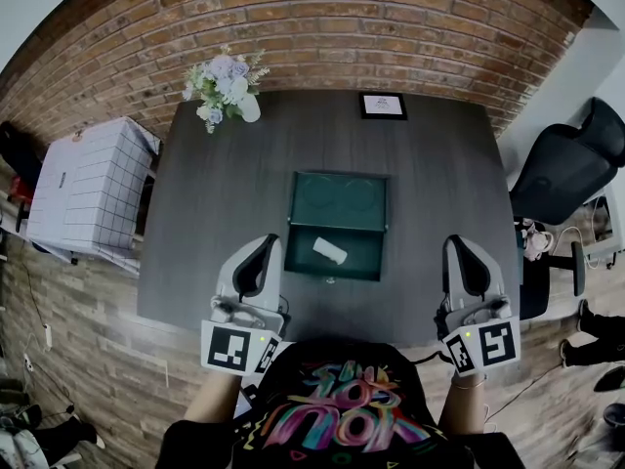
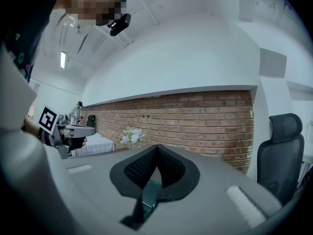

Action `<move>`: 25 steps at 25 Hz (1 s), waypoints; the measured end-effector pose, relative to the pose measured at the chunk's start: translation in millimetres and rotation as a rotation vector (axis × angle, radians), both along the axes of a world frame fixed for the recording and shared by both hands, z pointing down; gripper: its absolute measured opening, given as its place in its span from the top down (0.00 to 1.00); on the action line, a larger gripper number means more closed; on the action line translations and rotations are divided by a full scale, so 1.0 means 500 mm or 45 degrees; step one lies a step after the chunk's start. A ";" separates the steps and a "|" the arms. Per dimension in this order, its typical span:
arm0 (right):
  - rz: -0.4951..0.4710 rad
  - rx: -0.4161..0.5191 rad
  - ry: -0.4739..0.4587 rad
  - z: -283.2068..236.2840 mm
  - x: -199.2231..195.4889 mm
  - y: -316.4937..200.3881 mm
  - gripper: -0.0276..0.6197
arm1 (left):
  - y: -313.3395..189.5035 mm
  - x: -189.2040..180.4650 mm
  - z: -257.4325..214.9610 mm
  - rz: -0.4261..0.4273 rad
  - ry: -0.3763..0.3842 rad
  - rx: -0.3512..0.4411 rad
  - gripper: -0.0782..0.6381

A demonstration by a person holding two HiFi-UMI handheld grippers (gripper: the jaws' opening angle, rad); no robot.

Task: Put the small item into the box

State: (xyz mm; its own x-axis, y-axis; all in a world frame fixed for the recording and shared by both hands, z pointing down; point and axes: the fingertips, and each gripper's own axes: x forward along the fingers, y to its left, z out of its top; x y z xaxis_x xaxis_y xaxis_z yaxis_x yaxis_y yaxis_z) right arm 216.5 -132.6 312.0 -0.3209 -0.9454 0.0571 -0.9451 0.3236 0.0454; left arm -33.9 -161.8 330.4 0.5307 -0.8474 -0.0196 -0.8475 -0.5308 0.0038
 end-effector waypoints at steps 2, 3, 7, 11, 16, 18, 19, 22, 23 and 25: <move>-0.003 -0.010 0.000 0.007 -0.007 -0.005 0.96 | -0.002 0.001 0.004 -0.001 -0.003 -0.003 0.89; -0.007 -0.013 0.004 0.009 -0.012 -0.008 0.96 | -0.003 0.001 0.005 0.000 -0.003 -0.006 0.89; -0.031 -0.018 0.015 0.013 -0.029 -0.017 0.96 | -0.007 0.004 0.003 0.010 -0.005 -0.007 0.89; -0.050 -0.030 0.020 0.019 -0.037 -0.024 0.96 | -0.013 0.009 0.003 0.019 -0.005 -0.010 0.89; -0.056 -0.034 0.015 0.020 -0.035 -0.028 0.96 | -0.018 0.013 0.002 0.028 -0.012 -0.008 0.89; -0.056 -0.030 0.014 0.015 -0.033 -0.030 0.96 | -0.020 0.014 0.000 0.026 -0.014 -0.007 0.89; -0.056 -0.026 0.014 0.013 -0.031 -0.031 0.96 | -0.020 0.015 -0.001 0.026 -0.017 -0.004 0.89; -0.056 -0.015 0.017 0.008 -0.029 -0.034 0.96 | -0.024 0.018 -0.003 0.033 -0.026 0.007 0.89; -0.061 -0.015 0.020 0.008 -0.030 -0.036 0.96 | -0.025 0.018 -0.003 0.035 -0.027 0.009 0.89; -0.070 -0.017 0.026 0.009 -0.034 -0.038 0.96 | -0.027 0.017 -0.003 0.036 -0.029 0.012 0.89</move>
